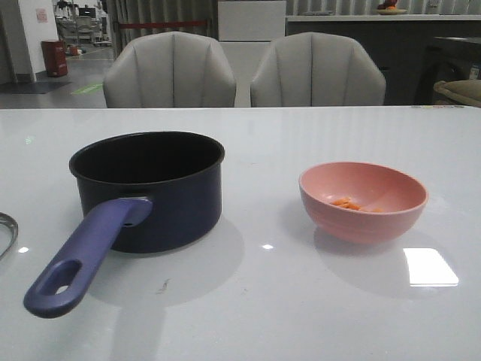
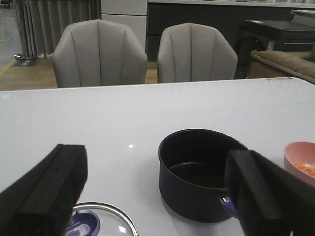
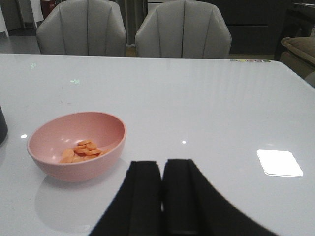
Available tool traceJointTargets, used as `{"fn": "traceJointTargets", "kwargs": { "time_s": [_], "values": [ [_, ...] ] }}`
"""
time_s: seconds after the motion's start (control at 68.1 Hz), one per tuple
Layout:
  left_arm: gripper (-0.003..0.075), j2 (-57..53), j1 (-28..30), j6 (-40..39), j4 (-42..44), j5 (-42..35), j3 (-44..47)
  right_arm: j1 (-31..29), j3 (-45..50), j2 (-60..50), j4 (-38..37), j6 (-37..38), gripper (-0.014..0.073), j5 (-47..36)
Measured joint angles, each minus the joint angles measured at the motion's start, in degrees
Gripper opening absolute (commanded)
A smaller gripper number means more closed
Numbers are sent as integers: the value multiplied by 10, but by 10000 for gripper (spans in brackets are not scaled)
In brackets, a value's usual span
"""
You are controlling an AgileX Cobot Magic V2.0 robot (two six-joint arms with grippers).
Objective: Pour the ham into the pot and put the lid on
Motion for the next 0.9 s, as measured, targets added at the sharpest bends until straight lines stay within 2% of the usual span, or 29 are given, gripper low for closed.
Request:
{"fn": "traceJointTargets", "kwargs": {
  "time_s": [0.279,0.485,0.602,0.735,0.896],
  "values": [
    [617,-50,-18,0,0,22,19,0,0,0,0,0,150,-3],
    [617,-50,-21,0,0,45,19,0,-4,0,0,0,150,-70],
    [617,-50,-21,0,0,48,19,0,-67,24,1,1,150,-10],
    [617,-50,-21,0,0,48,19,0,-167,114,3,1,150,103],
    [617,-50,-21,0,0,49,19,0,-197,195,4,1,150,152]
  ]
}}
